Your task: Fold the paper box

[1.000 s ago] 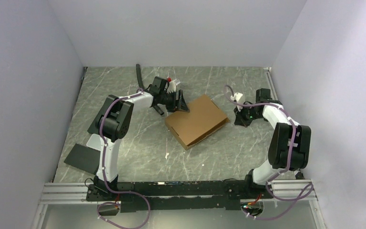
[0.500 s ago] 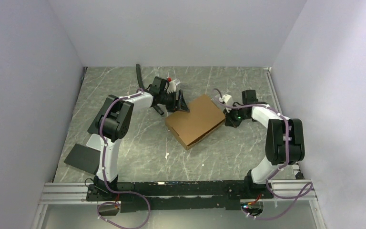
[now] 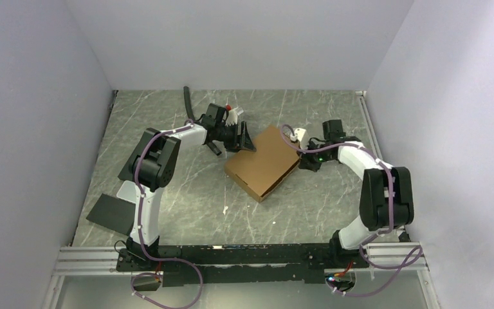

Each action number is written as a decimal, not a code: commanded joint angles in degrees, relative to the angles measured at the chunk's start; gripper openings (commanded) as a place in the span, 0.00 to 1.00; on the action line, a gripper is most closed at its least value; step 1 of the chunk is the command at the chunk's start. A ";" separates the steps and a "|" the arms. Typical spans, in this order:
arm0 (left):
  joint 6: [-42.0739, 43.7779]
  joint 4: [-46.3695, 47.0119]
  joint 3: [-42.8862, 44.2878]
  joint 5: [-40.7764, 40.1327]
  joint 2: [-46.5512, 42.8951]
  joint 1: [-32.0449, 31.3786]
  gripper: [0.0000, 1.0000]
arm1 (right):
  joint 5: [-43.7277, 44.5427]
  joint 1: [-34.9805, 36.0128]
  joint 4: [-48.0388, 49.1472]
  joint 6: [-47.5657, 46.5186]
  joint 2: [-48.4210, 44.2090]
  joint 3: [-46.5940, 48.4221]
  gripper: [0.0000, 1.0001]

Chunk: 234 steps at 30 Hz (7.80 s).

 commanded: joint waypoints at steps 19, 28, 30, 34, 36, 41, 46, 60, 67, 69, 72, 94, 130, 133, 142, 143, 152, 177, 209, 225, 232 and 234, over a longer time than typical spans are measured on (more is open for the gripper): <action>0.08 -0.75 -7.00 -16.52 -17.78 -1.44 0.76 | -21.62 -7.30 -1.71 -6.58 -13.89 -3.25 0.60; -0.26 4.85 -23.43 -29.06 -37.23 -0.35 0.90 | -17.05 -0.30 -9.22 -38.96 -16.37 -7.77 0.75; -2.11 4.81 -26.75 -29.05 -40.68 0.57 0.99 | -14.20 2.73 -7.74 -39.58 -15.67 -7.11 0.76; -4.53 6.10 -33.32 -23.64 -44.68 2.42 1.00 | -8.01 8.58 -5.61 -41.68 -12.86 -5.48 0.76; -5.76 7.76 -36.20 -21.92 -46.42 2.64 0.99 | -4.97 10.70 -3.69 -42.04 -11.37 -5.25 0.76; -8.29 11.24 -41.85 -18.77 -49.09 2.69 0.97 | 1.25 14.38 2.54 -40.24 -8.42 -6.04 0.69; -9.47 14.50 -44.12 -13.91 -47.81 2.69 0.77 | 3.01 15.75 8.02 -35.27 -7.20 -6.57 0.48; -18.49 25.10 -47.83 -11.89 -41.84 2.69 0.87 | -6.86 12.56 6.57 -25.88 -12.61 -7.83 0.49; -19.65 24.50 -47.46 -14.82 -43.12 2.69 0.93 | -23.59 0.88 7.85 -6.17 -17.34 -6.00 0.64; -15.40 18.42 -44.48 -17.76 -44.76 2.69 0.94 | -26.13 -1.71 11.68 4.91 -17.23 -6.12 0.65; -8.84 12.36 -39.40 -21.24 -45.83 2.69 0.99 | -30.79 -4.82 16.45 24.19 -15.40 -6.43 0.67; 5.33 1.24 -6.06 -12.41 -14.12 2.24 0.93 | -9.46 -9.65 36.61 81.76 -2.18 -12.85 0.81; -1.77 5.62 7.40 2.29 -4.42 -1.56 0.76 | -3.06 -1.07 33.37 69.31 0.73 4.77 0.25; -4.02 8.65 6.56 1.97 -5.48 -1.78 0.76 | -0.42 1.34 28.66 64.49 -1.09 8.14 0.25; -9.43 14.71 3.62 1.88 -6.87 -3.27 0.77 | 10.36 7.97 13.85 55.13 -0.32 18.77 0.26; -9.84 15.35 3.13 1.85 -6.89 -3.36 0.77 | 11.30 8.70 12.88 54.19 -0.08 19.63 0.26; -12.15 18.53 -0.60 0.76 -6.42 -3.55 0.77 | 18.43 17.20 8.90 49.24 1.18 22.24 0.26; -19.46 24.62 -11.38 0.51 -5.83 -0.21 0.78 | 28.74 33.57 1.19 43.24 10.92 29.35 0.28; -8.82 -6.42 -12.73 -12.77 -9.38 3.97 0.76 | -10.66 13.77 2.24 35.67 -12.45 11.62 0.61; -2.60 -28.54 2.48 -34.88 -3.21 -2.94 0.69 | -9.51 -8.30 18.04 45.92 -12.41 -3.18 0.65; 1.92 -23.22 -2.96 -41.34 -11.81 -2.94 0.74 | -16.22 -12.79 17.69 41.12 -13.30 -4.46 0.72; 3.06 -22.68 -3.85 -44.45 -14.99 -2.94 0.77 | -17.44 -13.93 17.25 40.30 -13.64 -4.53 0.74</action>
